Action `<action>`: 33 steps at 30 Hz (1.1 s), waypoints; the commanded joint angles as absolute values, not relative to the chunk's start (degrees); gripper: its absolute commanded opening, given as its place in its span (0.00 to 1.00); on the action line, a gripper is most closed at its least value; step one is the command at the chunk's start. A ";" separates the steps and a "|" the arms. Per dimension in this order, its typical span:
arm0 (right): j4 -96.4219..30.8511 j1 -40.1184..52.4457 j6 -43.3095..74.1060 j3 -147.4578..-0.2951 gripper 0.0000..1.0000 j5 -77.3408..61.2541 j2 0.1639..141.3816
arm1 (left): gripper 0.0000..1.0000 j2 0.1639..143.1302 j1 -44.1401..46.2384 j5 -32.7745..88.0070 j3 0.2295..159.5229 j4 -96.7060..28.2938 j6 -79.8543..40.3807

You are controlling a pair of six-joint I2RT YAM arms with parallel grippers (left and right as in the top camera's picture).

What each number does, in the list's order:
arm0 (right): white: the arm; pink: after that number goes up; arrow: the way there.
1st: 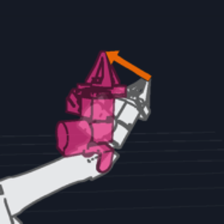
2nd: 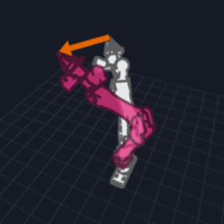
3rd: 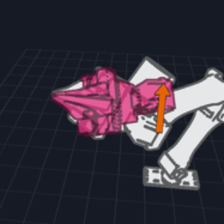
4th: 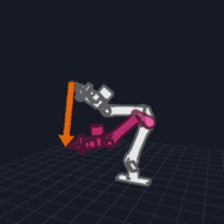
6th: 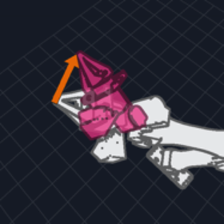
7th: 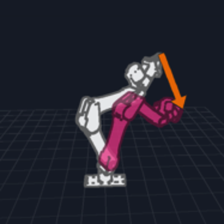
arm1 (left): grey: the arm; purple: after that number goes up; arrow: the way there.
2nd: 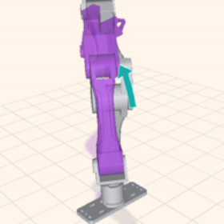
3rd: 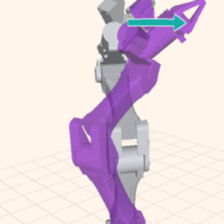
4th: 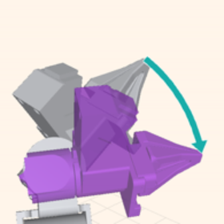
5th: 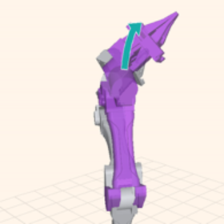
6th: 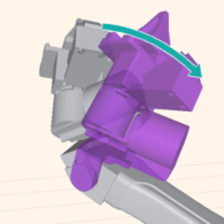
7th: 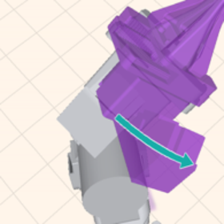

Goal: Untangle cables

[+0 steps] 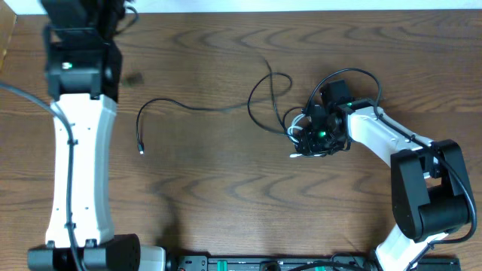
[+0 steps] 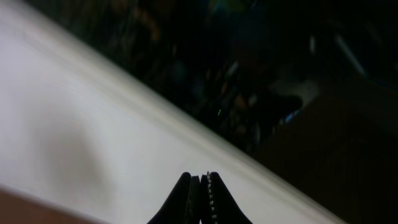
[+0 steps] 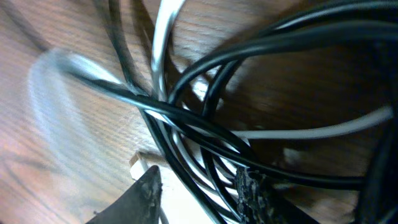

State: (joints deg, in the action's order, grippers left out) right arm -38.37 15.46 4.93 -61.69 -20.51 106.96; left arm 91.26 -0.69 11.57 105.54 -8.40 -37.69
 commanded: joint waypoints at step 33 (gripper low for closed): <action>-49.23 7.11 9.32 -84.16 0.73 -28.60 99.88 | 0.07 94.26 10.61 18.41 104.31 -56.90 -24.21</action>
